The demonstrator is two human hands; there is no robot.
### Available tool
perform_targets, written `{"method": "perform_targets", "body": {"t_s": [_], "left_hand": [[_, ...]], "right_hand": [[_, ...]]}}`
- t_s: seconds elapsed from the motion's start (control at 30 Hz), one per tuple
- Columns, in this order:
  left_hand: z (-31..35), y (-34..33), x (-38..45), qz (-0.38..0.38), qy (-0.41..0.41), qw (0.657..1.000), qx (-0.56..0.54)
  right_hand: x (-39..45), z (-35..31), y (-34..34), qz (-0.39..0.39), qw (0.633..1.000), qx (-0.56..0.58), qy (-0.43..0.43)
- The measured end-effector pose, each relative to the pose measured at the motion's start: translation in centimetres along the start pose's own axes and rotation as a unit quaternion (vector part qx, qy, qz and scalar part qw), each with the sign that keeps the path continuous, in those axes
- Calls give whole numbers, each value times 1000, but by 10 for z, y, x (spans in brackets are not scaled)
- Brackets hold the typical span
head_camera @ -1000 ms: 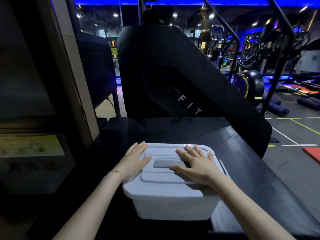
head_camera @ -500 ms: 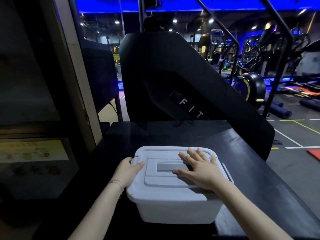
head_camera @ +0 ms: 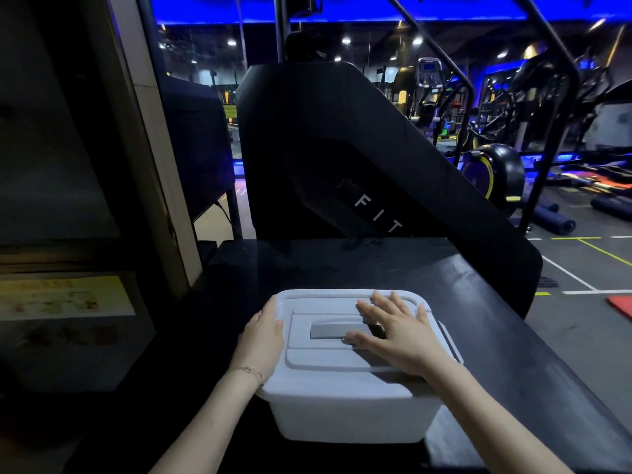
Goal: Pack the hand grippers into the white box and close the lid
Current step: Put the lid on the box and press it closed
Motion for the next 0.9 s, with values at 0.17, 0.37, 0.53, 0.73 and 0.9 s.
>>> {"method": "perform_targets", "body": {"t_s": [0.17,0.37,0.53,0.73,0.9], "left_hand": [[12,-5,5,-14,-69,995,76],[17,-5,3,-20,-88,991,99],[20,-3,2,-19,-80,991,102],[18,-4,1,-15,-75,993,94],[18,-3,0,-19,-73,993,90]], "right_hand": [[-12,33,47,227,970,62,-55],[-37,100,22,79,878,374,-288],[-35,107,19,96,867,384,-302],[-34,81,32,156,925,208,-275],[-31,75,31,141,939,147,-278]]}}
Point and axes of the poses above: each hand's wrist, its own x-axis towards the middle knuckle, its own y-axis out of the back of the hand, z = x × y, the point moved 8 cm from there along x, towards the middle knuckle, and after that the axes turned 14 degrees about x, right-handed, at the moved point
